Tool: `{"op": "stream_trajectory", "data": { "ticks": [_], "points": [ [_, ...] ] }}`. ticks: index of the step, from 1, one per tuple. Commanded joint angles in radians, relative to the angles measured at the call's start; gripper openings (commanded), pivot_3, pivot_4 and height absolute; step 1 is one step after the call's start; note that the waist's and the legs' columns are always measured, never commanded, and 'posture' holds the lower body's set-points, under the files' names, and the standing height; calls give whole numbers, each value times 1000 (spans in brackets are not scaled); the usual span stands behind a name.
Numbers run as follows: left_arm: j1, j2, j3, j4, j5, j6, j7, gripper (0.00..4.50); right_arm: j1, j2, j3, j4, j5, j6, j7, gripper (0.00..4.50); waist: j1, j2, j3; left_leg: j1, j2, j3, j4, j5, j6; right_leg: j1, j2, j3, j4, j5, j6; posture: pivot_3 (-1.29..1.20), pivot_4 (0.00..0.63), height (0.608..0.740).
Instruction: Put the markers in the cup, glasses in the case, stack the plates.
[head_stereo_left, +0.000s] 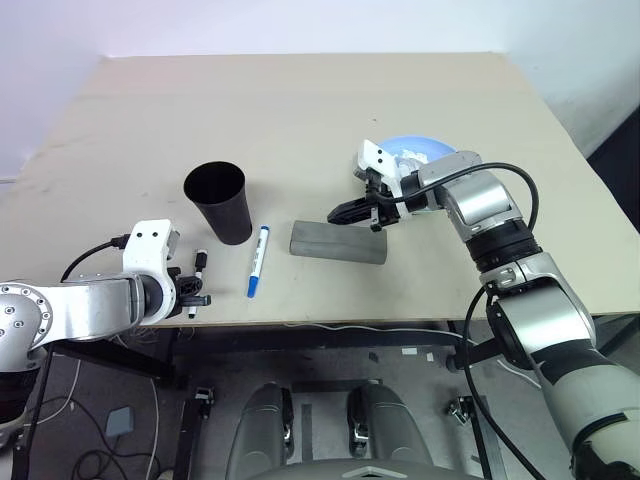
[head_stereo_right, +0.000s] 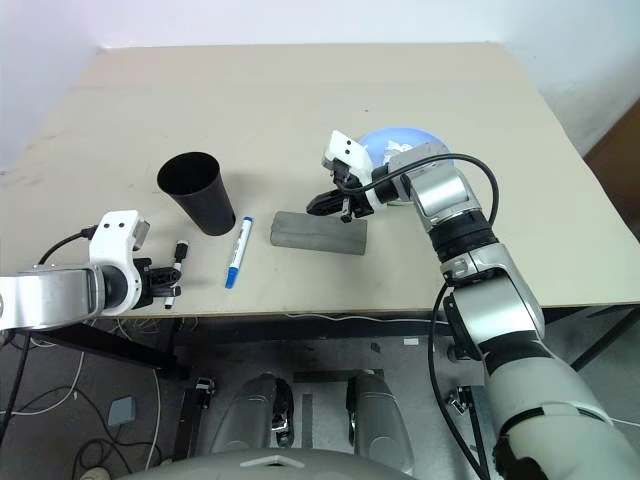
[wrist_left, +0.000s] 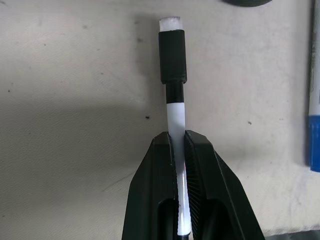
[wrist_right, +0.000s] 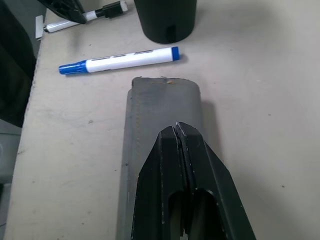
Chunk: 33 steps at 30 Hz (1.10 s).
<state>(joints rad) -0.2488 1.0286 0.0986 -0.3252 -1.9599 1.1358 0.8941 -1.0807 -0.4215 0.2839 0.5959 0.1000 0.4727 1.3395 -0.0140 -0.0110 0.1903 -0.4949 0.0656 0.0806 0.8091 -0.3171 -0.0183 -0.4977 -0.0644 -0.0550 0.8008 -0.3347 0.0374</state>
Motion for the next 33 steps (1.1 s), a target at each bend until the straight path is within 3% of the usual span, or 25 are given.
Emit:
{"op": "stream_trajectory", "data": {
  "ticks": [1,5,11,15,18,23,27,33],
  "points": [
    [-4,38,-9,-3,-12,-59,6,21,-34,-8,-32,-1,8,-24,-6,0,0,0,0,0,0,0,0,0,0,0,0,0,0,0,0,0,150,670],
    [-28,38,-4,8,-12,-102,7,21,-35,-13,-40,-16,26,-21,13,0,1,0,0,0,0,0,0,0,0,0,1,0,0,2,3,0,150,670],
    [-54,116,5,37,-12,-137,46,21,-17,-24,-61,-86,66,-13,55,0,0,-2,1,-1,0,0,0,0,0,0,1,-1,0,2,3,0,150,670],
    [-50,143,15,54,63,-157,70,21,-7,-28,-69,-112,83,-5,57,0,1,-2,2,-1,0,0,0,0,0,-1,1,-1,0,2,3,0,150,670],
    [-52,129,33,64,219,-174,27,21,-2,-25,-88,-132,110,-8,53,0,1,-2,2,0,0,0,0,0,0,-1,2,-1,0,2,3,0,150,670],
    [-125,119,51,75,594,-262,-130,21,25,-16,-133,-210,179,35,38,0,2,-3,2,-1,-1,1,-1,1,-1,-1,3,-2,0,2,4,0,150,670],
    [-163,57,56,74,903,-467,-363,21,71,-6,-178,-291,234,83,-20,0,2,-3,2,-1,-1,1,-2,1,-1,0,3,-2,-2,2,4,0,150,670],
    [-191,-59,83,81,1082,-597,-647,21,146,1,-213,-402,281,112,-104,0,2,-3,2,-1,0,2,-3,1,-1,0,2,-2,-5,2,4,0,150,670]
  ]
}}
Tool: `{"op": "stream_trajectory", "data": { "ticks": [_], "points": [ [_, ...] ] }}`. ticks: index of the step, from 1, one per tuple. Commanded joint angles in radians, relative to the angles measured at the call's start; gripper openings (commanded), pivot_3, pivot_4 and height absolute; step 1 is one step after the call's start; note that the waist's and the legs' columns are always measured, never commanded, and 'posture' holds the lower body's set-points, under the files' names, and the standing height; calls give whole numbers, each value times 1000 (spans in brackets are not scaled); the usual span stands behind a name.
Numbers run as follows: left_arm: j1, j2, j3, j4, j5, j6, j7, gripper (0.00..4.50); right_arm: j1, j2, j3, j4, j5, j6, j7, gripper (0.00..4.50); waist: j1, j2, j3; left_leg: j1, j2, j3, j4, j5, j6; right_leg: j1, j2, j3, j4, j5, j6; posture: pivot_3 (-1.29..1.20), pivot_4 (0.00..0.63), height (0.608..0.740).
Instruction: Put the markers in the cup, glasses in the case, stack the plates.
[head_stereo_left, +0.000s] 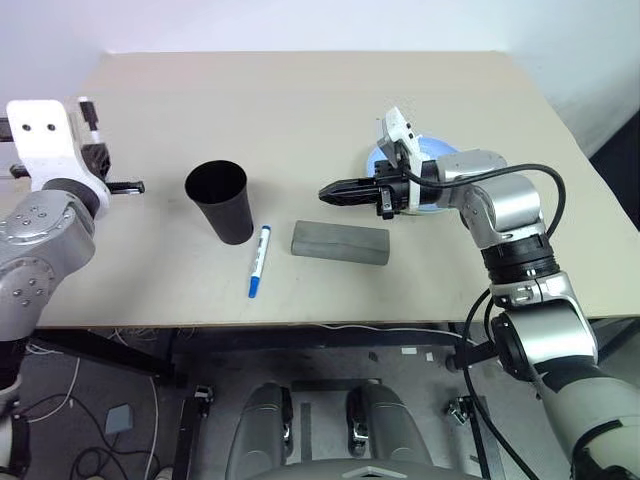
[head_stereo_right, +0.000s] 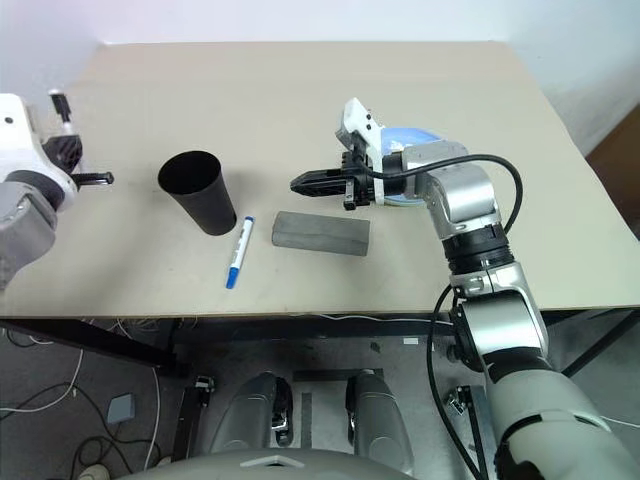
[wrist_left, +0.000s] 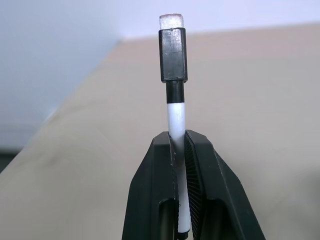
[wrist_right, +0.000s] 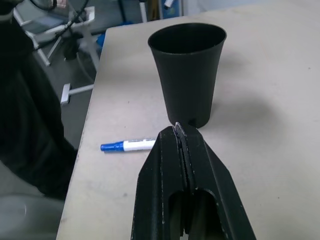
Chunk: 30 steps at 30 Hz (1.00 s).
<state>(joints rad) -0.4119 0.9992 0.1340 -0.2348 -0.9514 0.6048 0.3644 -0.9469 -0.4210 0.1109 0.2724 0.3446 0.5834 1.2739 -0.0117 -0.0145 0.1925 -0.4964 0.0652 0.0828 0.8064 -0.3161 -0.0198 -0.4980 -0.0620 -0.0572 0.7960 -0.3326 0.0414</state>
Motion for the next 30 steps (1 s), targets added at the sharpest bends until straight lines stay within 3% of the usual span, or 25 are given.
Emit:
{"op": "stream_trajectory", "data": {
  "ticks": [1,10,21,30],
  "points": [
    [-31,-51,61,-8,81,-71,-145,21,19,-1,-41,-90,41,3,-47,0,0,0,0,0,0,0,0,0,0,0,0,0,0,0,0,0,150,670],
    [-55,-164,156,26,176,-276,-570,21,68,-23,-61,-147,88,39,-100,0,-2,0,0,0,1,0,-1,0,1,0,2,0,-1,0,0,0,150,670],
    [-50,-248,210,40,143,-312,-870,21,63,-33,-73,-138,94,22,-135,0,-2,0,0,1,1,-1,-1,-2,6,1,3,0,-1,1,1,0,150,670],
    [-50,-333,189,110,174,-311,-980,21,69,-41,-73,-147,92,19,-157,0,-2,0,0,1,1,-1,-1,-2,7,1,4,0,-1,1,1,0,150,670]
  ]
}}
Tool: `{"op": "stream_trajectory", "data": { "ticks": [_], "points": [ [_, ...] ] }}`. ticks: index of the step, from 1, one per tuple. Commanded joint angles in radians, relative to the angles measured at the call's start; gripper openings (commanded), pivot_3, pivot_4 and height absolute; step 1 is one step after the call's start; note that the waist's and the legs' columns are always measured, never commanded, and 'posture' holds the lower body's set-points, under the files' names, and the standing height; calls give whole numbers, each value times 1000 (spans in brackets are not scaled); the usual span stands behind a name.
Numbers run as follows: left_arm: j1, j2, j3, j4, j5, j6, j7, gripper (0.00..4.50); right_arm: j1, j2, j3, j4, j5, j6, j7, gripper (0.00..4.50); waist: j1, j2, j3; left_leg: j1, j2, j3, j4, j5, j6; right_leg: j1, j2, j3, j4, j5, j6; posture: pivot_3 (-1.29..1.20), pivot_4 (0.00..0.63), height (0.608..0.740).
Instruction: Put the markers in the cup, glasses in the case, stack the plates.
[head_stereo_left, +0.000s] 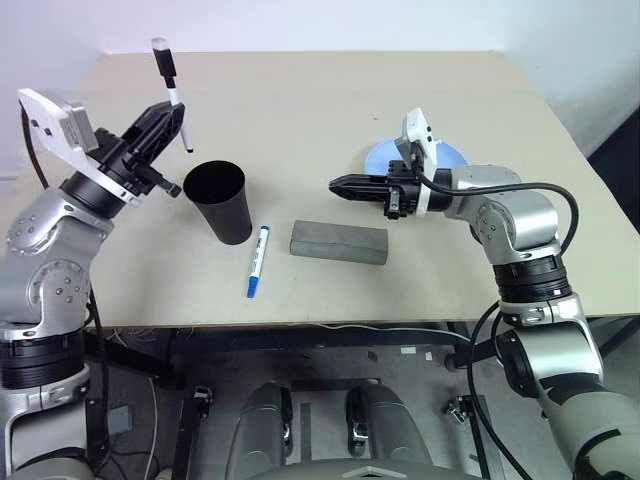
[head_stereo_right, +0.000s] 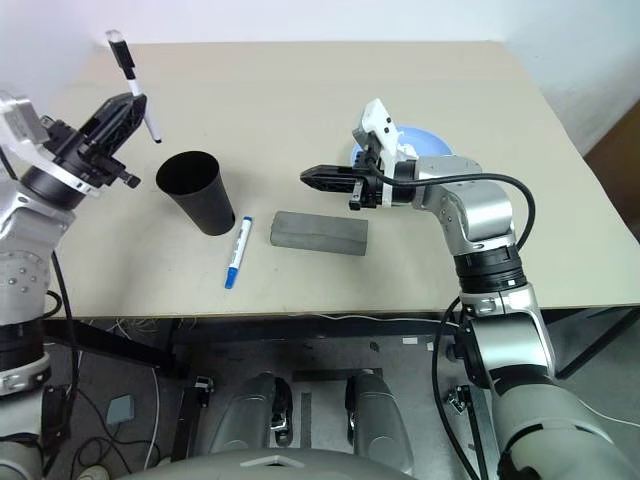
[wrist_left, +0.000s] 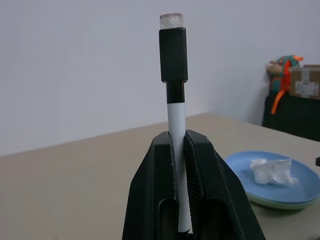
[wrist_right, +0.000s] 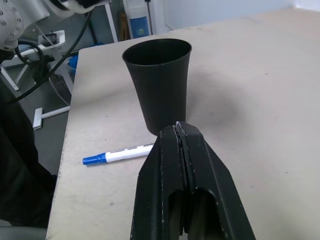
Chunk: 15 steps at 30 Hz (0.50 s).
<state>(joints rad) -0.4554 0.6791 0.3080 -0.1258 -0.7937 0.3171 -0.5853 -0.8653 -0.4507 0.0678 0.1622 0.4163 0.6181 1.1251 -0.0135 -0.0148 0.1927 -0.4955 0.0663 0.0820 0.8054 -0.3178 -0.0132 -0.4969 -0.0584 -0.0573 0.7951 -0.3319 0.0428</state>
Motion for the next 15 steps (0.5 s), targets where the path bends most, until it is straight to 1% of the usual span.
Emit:
{"op": "stream_trajectory", "data": {
  "ticks": [1,5,15],
  "points": [
    [-8,-22,16,5,17,-24,-38,21,-9,-14,-29,-40,20,-15,-9,0,0,0,0,0,0,0,0,0,0,0,0,0,0,0,0,0,150,670],
    [-22,-41,5,28,35,-24,-84,21,-6,-20,-29,-42,19,-13,-17,0,0,0,0,0,0,0,0,0,0,0,0,0,0,0,0,0,150,670],
    [-38,-95,11,73,50,-27,-120,21,-12,-25,-19,-24,4,-36,-26,0,0,0,0,0,0,0,0,0,0,0,0,0,0,0,0,0,150,670]
  ]
}}
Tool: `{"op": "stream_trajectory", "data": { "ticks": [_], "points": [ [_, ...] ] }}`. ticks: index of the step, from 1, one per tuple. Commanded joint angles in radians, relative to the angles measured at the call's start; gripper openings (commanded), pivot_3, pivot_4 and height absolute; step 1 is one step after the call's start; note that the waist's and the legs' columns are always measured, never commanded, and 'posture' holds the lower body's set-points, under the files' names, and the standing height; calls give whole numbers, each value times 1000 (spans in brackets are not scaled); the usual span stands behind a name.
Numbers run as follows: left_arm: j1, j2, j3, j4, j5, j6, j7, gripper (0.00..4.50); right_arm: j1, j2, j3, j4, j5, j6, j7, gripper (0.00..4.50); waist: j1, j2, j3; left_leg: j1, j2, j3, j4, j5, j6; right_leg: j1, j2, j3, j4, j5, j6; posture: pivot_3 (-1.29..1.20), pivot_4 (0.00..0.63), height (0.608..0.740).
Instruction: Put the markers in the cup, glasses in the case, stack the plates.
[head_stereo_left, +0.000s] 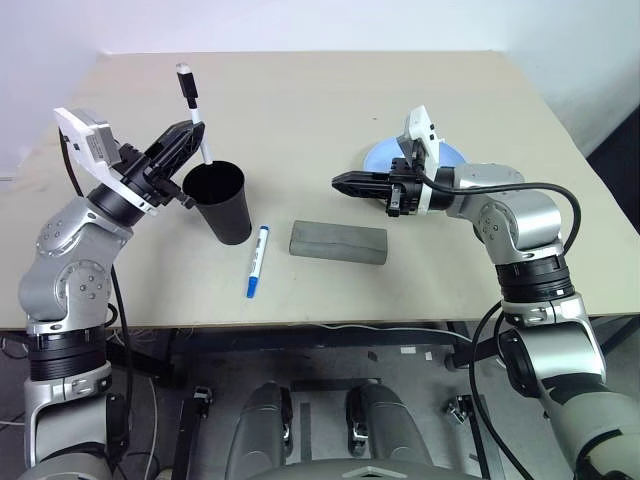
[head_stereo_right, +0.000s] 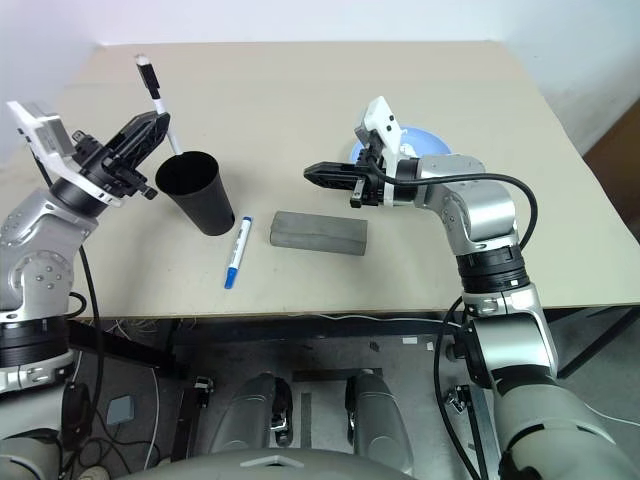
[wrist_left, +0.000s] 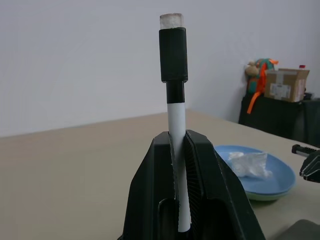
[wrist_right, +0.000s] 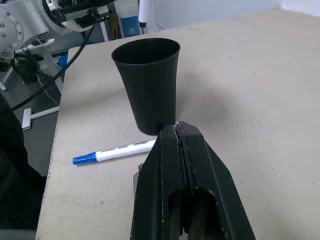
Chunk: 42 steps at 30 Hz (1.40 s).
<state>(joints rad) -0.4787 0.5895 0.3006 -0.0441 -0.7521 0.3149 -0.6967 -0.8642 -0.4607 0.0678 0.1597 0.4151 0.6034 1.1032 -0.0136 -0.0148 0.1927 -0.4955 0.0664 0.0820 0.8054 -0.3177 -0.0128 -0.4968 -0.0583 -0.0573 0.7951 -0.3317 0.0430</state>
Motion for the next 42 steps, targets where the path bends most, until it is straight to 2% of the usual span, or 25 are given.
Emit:
{"op": "stream_trajectory", "data": {
  "ticks": [1,13,14,22,30,35,38,42],
  "points": [
    [-13,-10,19,-13,9,-21,-8,21,-12,-16,-18,-22,4,-23,-4,0,0,0,0,0,0,0,0,0,0,0,0,0,0,0,0,0,150,670],
    [16,-17,26,-42,2,13,-15,21,-10,-26,-9,-9,-10,-34,-3,0,0,0,0,0,0,0,0,0,0,0,0,0,0,0,0,0,150,670],
    [19,-17,26,-43,1,14,-16,685,-10,-25,-8,-8,-12,-36,-2,0,0,0,0,0,0,0,0,0,0,0,0,0,0,0,0,0,150,670],
    [31,-16,23,-63,0,25,-17,3426,-18,-22,-6,9,-18,-29,-9,0,0,0,0,0,0,0,0,0,0,0,0,0,0,0,0,0,150,670],
    [53,-4,50,-104,-20,58,1,3426,-10,-21,-12,-6,-2,-25,-2,0,-1,0,0,0,0,0,0,0,0,0,0,0,0,0,0,0,150,670],
    [85,50,92,-196,-104,175,20,3426,-14,-27,-7,4,-9,-27,6,0,-1,0,0,0,1,0,0,0,0,0,0,0,0,0,0,0,150,670],
    [114,136,116,-261,-135,265,24,3426,-16,-21,-2,20,-13,-23,6,0,-1,0,0,0,1,-1,0,0,0,0,0,0,0,0,0,0,150,670],
    [155,248,183,-369,-277,444,84,3426,-25,-14,-6,37,-8,-21,5,0,-2,0,0,0,1,-1,0,0,0,0,0,0,0,0,0,0,150,670]
  ]
}}
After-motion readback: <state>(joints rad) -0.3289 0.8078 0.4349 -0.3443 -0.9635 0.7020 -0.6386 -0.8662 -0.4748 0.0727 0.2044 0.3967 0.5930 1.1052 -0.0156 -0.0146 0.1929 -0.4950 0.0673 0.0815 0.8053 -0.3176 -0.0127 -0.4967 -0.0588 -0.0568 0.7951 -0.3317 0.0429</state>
